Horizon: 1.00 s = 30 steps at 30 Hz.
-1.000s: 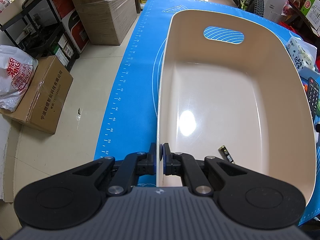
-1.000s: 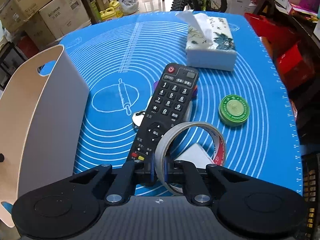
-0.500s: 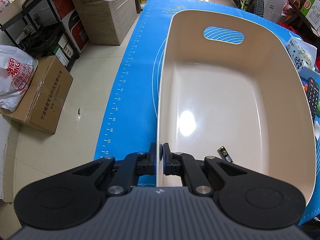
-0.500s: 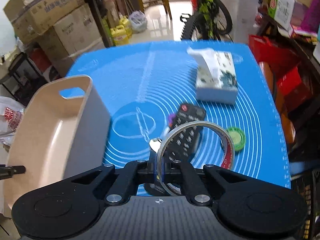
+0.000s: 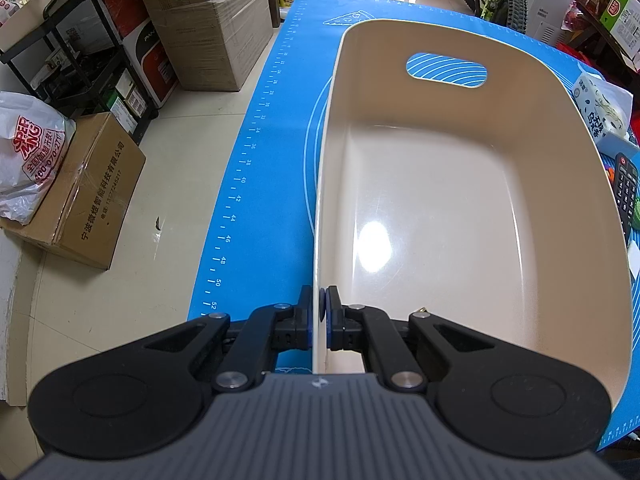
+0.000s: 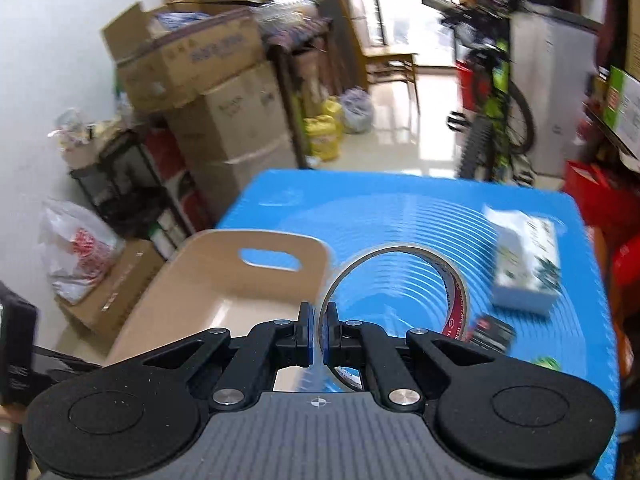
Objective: Organize rigid objects
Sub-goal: 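Carry the tape roll with the right gripper and release it into the basket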
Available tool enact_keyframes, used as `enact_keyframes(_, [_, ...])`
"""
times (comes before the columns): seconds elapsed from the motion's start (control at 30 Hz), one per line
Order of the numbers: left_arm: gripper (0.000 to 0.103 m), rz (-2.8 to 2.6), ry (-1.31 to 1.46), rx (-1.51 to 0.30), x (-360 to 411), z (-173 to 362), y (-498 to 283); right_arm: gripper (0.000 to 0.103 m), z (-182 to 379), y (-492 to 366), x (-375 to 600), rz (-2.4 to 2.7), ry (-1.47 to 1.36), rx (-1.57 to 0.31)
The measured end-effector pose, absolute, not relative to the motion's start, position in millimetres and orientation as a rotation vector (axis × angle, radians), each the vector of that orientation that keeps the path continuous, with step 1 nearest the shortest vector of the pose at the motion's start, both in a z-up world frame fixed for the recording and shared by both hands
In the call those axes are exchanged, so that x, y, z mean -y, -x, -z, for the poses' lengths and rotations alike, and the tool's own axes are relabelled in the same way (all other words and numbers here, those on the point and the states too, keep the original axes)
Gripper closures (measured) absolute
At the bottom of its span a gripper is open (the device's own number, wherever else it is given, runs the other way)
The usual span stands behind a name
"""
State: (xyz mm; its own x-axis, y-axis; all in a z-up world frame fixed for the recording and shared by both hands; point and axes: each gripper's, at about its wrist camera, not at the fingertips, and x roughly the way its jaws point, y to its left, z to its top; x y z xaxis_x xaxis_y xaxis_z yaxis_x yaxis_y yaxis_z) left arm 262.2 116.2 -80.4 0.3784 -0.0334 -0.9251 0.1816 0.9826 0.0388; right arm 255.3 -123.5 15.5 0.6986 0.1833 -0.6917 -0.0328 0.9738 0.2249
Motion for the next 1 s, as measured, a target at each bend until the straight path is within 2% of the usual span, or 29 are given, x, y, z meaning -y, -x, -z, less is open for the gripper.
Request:
enact_keyframes(0.43, [0.096, 0.140, -0.142, -1.176, -117, 80, -263, 0.089, 9, -275, 37, -0.324, -0.175, -0.855])
enact_keyframes(1.0, [0.096, 0.139, -0.142, -1.175, -118, 80, -263, 0.089, 97, -288, -21, -0.374, -0.095, -1.199])
